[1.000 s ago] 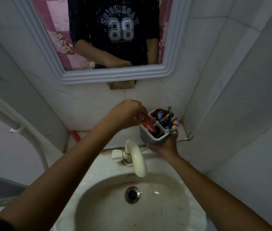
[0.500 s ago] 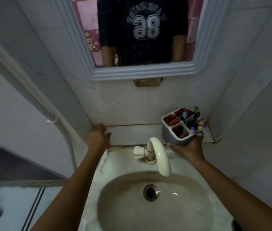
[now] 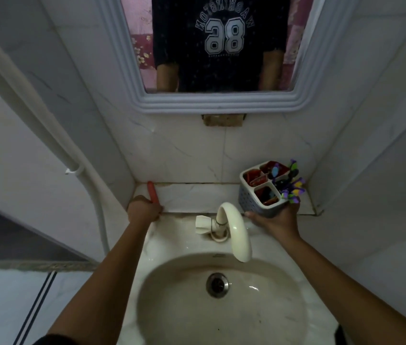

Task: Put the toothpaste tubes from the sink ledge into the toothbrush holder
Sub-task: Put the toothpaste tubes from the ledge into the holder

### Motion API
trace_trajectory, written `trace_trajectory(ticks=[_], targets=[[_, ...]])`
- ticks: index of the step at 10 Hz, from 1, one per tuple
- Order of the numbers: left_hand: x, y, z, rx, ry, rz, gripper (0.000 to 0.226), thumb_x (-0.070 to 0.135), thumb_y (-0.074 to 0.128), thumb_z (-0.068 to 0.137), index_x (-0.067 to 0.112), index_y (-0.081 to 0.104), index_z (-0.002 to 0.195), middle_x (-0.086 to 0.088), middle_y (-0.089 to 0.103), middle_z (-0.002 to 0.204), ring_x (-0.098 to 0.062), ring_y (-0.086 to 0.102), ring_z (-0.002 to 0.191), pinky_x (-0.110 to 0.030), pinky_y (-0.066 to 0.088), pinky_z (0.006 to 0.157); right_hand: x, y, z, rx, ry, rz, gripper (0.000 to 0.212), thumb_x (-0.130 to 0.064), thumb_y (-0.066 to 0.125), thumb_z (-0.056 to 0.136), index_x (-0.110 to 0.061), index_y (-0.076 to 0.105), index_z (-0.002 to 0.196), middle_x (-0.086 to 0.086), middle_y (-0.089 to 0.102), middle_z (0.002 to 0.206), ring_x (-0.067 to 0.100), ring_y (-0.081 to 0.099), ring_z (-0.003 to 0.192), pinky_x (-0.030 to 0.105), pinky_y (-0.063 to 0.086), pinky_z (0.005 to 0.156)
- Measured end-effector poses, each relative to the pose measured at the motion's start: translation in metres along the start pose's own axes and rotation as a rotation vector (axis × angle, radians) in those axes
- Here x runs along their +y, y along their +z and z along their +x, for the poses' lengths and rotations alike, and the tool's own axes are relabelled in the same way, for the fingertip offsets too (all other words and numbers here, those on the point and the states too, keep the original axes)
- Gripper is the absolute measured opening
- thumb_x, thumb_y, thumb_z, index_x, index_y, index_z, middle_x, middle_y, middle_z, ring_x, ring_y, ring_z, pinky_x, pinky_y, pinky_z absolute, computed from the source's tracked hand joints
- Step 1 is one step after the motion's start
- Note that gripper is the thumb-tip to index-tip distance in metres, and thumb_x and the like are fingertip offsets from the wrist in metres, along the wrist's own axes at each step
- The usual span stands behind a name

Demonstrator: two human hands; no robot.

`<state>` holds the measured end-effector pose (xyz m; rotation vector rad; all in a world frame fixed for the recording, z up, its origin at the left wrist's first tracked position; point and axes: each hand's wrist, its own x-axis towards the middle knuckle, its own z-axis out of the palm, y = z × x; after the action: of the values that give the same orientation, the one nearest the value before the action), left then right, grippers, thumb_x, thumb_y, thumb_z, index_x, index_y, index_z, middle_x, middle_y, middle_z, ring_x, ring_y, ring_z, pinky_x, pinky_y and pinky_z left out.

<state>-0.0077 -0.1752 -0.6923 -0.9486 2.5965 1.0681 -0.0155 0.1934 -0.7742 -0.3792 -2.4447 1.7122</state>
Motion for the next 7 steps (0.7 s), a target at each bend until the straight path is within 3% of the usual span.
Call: trace_trajectory(ticks=[1, 2, 3, 4, 5, 6, 7], targets=[[0.021, -0.009, -0.023, 0.065, 0.099, -0.042, 0.031, 0.034, 0.067, 0.08, 0.01, 0.069, 0.059, -0.009, 0.071, 0.061, -0.029, 0.072, 0.072, -0.033, 0.056, 0.076, 0.0, 0.001, 0.0, 0.036, 0.012, 0.006, 0.137, -0.064, 0.103, 0.03, -0.009, 0.051, 0.143, 0.004, 0.067, 0.138, 0.012, 0.066, 0.128, 0.04, 0.056, 0.109], [0.054, -0.018, -0.052, 0.062, 0.284, -0.076, 0.026, 0.037, 0.068, 0.08, 0.014, 0.07, 0.068, -0.007, 0.073, 0.068, -0.027, 0.071, 0.071, -0.041, 0.058, 0.074, 0.006, 0.003, 0.002, 0.021, 0.058, 0.03, 0.134, -0.062, 0.104, 0.03, -0.008, 0.052, 0.141, 0.004, 0.069, 0.134, 0.012, 0.068, 0.125, 0.043, 0.058, 0.106], [0.097, -0.02, -0.083, 0.048, 0.663, -0.015, 0.013, 0.03, 0.07, 0.082, 0.02, 0.074, 0.089, -0.002, 0.07, 0.082, -0.022, 0.069, 0.076, -0.042, 0.059, 0.075, 0.013, 0.006, 0.004, -0.031, 0.097, 0.036, 0.128, -0.055, 0.106, 0.032, -0.01, 0.053, 0.139, 0.005, 0.071, 0.131, 0.016, 0.071, 0.121, 0.047, 0.06, 0.102], [0.143, -0.015, -0.116, 0.045, 0.955, 0.069, 0.016, 0.024, 0.069, 0.084, 0.018, 0.075, 0.097, -0.004, 0.062, 0.091, -0.02, 0.064, 0.079, -0.037, 0.054, 0.075, -0.009, -0.001, -0.001, -0.136, -0.003, -0.109, 0.087, -0.043, 0.093, 0.075, -0.01, 0.053, 0.145, 0.015, 0.065, 0.14, 0.026, 0.067, 0.117, 0.048, 0.062, 0.088], [0.174, -0.005, -0.139, 0.062, 1.118, 0.117, 0.014, 0.02, 0.067, 0.084, 0.018, 0.074, 0.096, -0.005, 0.061, 0.093, -0.016, 0.058, 0.08, -0.032, 0.05, 0.075, -0.026, -0.002, -0.006, -0.105, -0.002, -0.019, 0.07, -0.043, 0.074, 0.093, -0.01, 0.051, 0.15, 0.021, 0.057, 0.148, 0.039, 0.059, 0.127, 0.049, 0.055, 0.095], [0.188, 0.011, -0.145, 0.062, 1.179, 0.154, 0.015, 0.018, 0.064, 0.086, 0.016, 0.074, 0.096, -0.004, 0.061, 0.096, -0.015, 0.056, 0.083, -0.027, 0.047, 0.076, -0.016, -0.006, -0.017, -0.045, 0.07, -0.145, 0.115, -0.031, 0.103, 0.058, 0.006, 0.039, 0.146, 0.026, 0.06, 0.134, 0.038, 0.063, 0.12, 0.031, 0.047, 0.099], [0.196, 0.03, -0.144, 0.007, 1.188, 0.293, 0.02, 0.017, 0.064, 0.084, 0.014, 0.075, 0.1, -0.008, 0.064, 0.098, -0.023, 0.061, 0.089, -0.025, 0.041, 0.073, -0.026, -0.009, -0.018, -0.062, 0.091, -0.088, 0.119, -0.037, 0.103, 0.053, 0.006, 0.041, 0.145, 0.023, 0.062, 0.131, 0.034, 0.065, 0.117, 0.031, 0.05, 0.095]])
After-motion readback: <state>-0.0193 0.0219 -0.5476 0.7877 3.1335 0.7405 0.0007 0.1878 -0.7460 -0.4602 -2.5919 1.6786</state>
